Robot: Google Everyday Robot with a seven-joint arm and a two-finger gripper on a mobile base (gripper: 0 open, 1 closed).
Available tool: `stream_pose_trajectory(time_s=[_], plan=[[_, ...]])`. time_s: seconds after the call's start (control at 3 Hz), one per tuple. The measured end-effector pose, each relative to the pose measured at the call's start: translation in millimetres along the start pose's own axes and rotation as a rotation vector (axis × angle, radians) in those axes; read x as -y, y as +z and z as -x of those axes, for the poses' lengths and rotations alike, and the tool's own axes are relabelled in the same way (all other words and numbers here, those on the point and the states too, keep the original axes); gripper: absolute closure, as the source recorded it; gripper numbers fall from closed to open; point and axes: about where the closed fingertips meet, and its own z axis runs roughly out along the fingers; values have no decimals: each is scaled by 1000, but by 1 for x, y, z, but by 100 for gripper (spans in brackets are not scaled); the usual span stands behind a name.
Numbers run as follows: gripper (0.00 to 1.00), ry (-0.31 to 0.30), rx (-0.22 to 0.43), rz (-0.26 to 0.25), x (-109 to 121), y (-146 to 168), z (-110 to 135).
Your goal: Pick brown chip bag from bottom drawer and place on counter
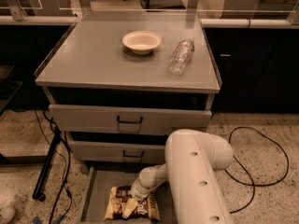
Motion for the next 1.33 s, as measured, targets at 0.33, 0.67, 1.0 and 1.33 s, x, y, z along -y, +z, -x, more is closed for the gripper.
stream_pose_trajectory(time_s=[0.33, 0.67, 1.0, 1.33], plan=[[0, 7, -31, 10, 1, 17, -16], [0, 4, -49, 6, 9, 36, -40], [1, 5, -53, 10, 11, 43, -44], [25, 5, -53, 10, 11, 43, -44]])
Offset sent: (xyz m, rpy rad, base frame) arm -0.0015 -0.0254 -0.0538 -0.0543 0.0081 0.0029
